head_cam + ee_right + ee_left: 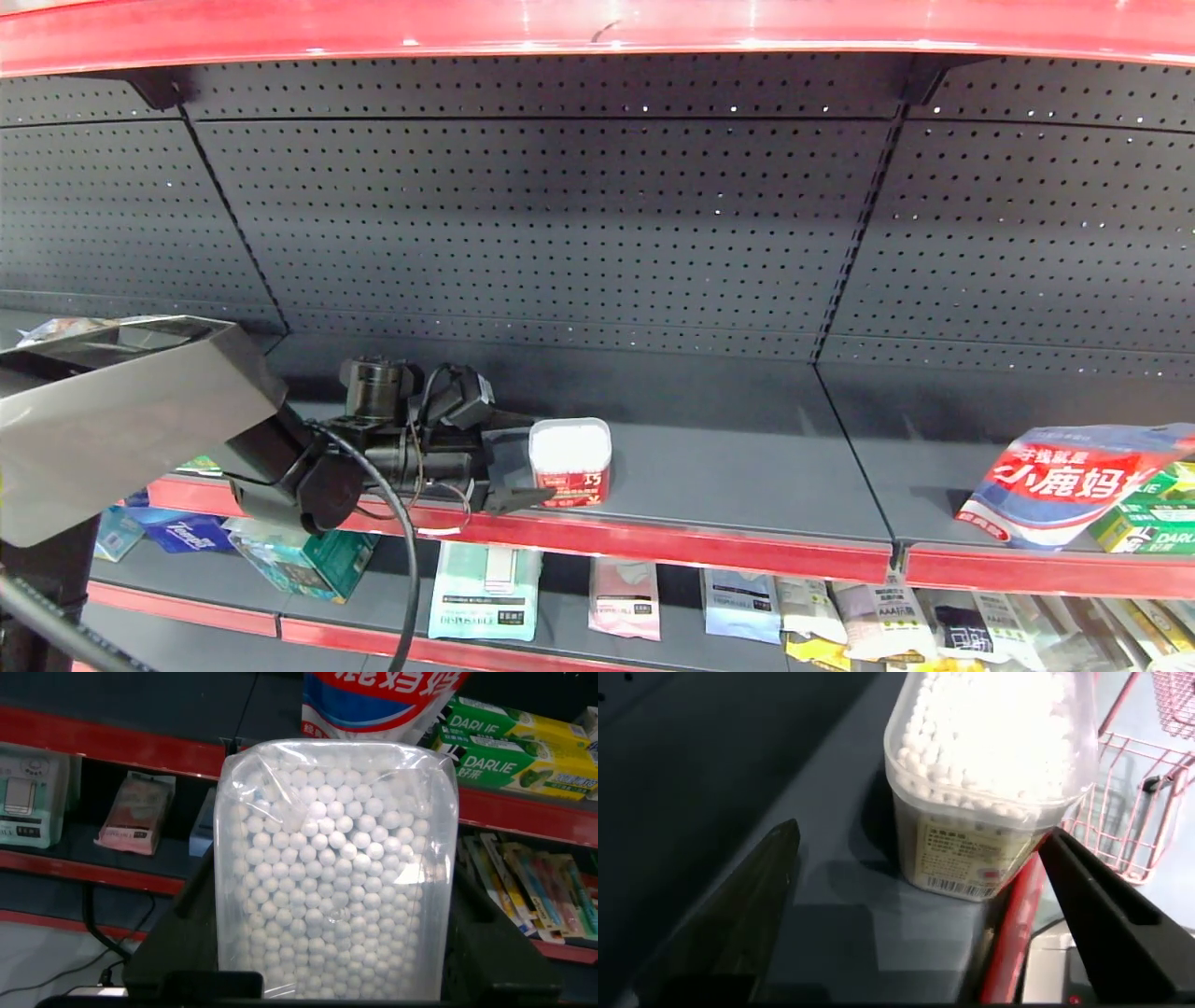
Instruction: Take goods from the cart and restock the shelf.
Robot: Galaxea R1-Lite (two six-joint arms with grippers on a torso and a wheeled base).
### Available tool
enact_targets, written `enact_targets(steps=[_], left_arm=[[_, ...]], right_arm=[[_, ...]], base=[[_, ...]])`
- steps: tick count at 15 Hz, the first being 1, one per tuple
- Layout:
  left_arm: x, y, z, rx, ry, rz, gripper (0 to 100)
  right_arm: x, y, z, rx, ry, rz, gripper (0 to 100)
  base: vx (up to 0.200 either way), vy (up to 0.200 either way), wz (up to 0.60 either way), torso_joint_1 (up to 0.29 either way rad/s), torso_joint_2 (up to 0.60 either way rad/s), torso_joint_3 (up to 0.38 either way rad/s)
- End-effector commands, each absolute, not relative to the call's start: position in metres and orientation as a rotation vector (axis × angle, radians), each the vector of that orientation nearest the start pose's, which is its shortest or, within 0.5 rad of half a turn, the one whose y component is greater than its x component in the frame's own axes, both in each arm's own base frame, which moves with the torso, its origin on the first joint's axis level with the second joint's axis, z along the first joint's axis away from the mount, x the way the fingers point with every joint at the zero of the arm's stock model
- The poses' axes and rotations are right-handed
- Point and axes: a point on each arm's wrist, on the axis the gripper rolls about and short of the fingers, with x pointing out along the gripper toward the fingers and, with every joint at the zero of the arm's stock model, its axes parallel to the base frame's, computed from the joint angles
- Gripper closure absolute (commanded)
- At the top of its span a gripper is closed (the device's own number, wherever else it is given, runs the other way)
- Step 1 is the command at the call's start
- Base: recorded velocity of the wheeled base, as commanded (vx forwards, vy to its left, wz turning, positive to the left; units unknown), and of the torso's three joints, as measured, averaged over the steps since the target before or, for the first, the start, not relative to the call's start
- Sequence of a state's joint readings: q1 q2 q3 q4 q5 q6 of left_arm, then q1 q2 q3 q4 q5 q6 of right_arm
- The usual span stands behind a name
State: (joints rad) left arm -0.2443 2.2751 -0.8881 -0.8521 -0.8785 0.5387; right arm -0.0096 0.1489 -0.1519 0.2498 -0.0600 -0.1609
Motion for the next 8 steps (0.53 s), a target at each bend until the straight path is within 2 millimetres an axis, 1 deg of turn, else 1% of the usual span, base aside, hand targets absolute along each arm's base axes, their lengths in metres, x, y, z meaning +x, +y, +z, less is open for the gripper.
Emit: enact_targets(steps=[1,8], left_arm=[[0.3699,-0.1099,0.0187,0.295,0.228,-1.199,0],[0.3703,-0.1093,0.0176,0.285,0.239,-1.190,0]], right_arm=[[-0.0227,-0.0011,0.0955,-0.166,0.253,-0.049,100],[-0.0224,-0.0011,0.0955,-0.167,0.257,-0.048,100]], base=[[0.000,0.000,0.00,0.000,0.00,0.000],[0.000,0.000,0.00,0.000,0.00,0.000]])
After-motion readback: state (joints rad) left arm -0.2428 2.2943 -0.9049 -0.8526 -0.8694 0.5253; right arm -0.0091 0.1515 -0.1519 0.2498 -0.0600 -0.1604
